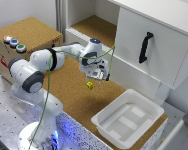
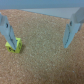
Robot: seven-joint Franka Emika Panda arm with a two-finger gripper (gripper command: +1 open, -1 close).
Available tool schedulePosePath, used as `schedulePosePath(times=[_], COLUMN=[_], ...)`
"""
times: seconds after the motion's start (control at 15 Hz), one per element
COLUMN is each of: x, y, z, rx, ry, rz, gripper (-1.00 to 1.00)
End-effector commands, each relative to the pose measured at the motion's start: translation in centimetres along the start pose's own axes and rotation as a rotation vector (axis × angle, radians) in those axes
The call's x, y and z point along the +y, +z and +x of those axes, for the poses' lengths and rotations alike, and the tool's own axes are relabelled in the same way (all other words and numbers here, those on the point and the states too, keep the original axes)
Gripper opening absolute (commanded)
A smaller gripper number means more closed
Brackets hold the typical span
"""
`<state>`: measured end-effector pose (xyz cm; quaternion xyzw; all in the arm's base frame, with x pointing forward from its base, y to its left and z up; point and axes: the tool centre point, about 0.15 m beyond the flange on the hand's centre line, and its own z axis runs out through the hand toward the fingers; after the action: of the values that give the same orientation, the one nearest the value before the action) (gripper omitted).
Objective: Slide the yellow block towards the left
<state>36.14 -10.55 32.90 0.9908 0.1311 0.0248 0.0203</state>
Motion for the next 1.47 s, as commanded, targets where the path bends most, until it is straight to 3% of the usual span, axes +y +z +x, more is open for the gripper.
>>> schedulePosePath(times=[0.0, 0.27, 0.47, 0.6, 0.8, 0.87, 1.4], x=[1.3, 0.1, -1.0, -0.9, -0.8, -0.9, -0.7], y=[4.4, 7.0, 7.3, 8.3, 9.9, 10.1, 11.9], z=[-0.2, 0.6, 1.7, 2.3, 4.3, 5.0, 8.0], rx=[0.027, 0.030, 0.069, 0.071, 0.072, 0.071, 0.097], ry=[0.085, 0.125, 0.111, 0.125, 0.133, 0.130, 0.125], rz=[0.090, 0.066, -0.005, -0.006, 0.052, 0.076, 0.023], gripper=[1.00, 1.00, 1.00, 1.00, 1.00, -1.00, -1.00])
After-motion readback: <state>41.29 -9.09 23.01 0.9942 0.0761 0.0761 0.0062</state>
